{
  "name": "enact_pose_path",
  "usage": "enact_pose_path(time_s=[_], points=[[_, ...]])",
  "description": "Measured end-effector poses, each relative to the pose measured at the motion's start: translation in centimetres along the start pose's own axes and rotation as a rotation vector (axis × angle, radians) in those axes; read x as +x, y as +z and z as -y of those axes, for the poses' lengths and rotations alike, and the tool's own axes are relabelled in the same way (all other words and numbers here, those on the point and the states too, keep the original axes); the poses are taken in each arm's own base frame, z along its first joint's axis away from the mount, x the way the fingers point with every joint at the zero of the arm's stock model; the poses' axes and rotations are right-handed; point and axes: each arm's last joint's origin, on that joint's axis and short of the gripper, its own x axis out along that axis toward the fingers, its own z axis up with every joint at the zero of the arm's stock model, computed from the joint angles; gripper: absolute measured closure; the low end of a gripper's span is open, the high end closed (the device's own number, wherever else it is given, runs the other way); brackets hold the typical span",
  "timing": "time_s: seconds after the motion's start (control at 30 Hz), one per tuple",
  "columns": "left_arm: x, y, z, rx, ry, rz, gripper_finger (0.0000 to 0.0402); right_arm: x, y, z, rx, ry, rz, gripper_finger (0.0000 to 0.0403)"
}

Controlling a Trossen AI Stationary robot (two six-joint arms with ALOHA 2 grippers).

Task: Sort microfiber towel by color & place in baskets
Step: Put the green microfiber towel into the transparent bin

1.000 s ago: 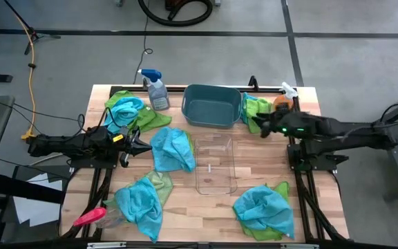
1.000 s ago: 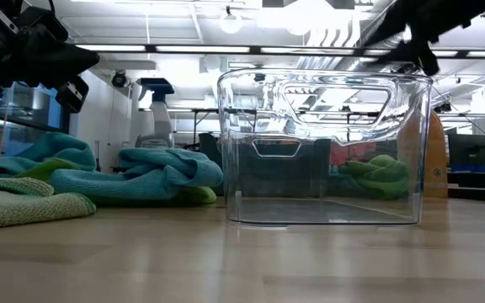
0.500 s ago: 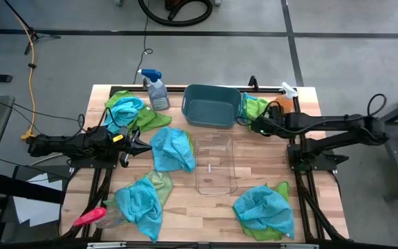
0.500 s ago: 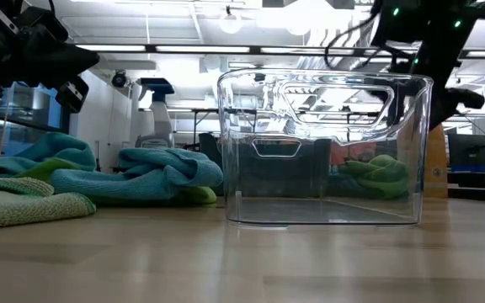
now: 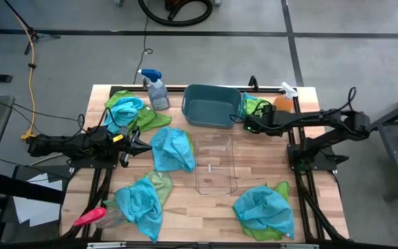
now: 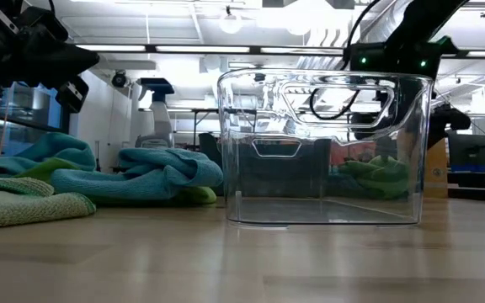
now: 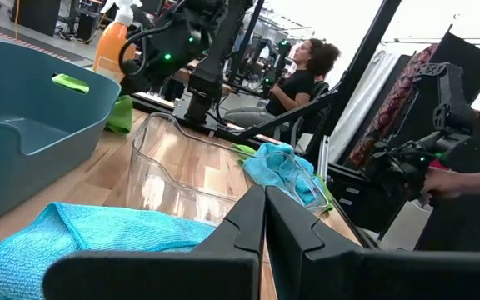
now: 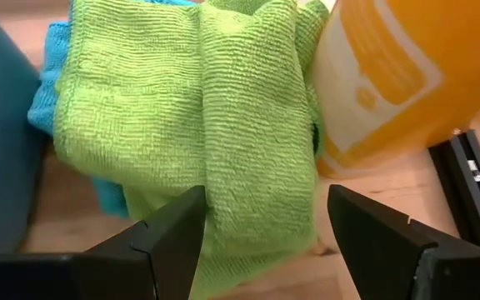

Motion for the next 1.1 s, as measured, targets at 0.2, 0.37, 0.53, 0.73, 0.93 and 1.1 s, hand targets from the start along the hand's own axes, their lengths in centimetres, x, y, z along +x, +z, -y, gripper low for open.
enact_pose_path(time_s=[0.2,0.37,0.53,0.73,0.93,1.1], points=[[0.0,0.0,0.0,0.0,0.0,0.0,0.0401,1.0,-0.2,-0.5,-0.054,-0.03,-0.004,0.0165],[0.0,0.0,0.0,0.0,0.0,0.0,0.0401,1.1,-0.4,-0.5,-0.064,-0.04,-0.005,0.0243],[0.0,0.0,0.0,0.0,0.0,0.0,0.0401,0.6,-0.1,-0.4,-0.105,-0.011,0.001,0.0382],[0.0,0.0,0.0,0.0,0.0,0.0,0.0401,-1.0,0.7,0.1,-0.076,0.052,0.041,0.0393],[0.0,0.0,0.0,0.0,0.0,0.0,0.0401,-3.3,1.4,1.1,-0.049,0.165,0.084,0.04],[0.0,0.0,0.0,0.0,0.0,0.0,0.0401,-6.0,2.2,2.2,0.012,0.335,0.158,0.0401]])
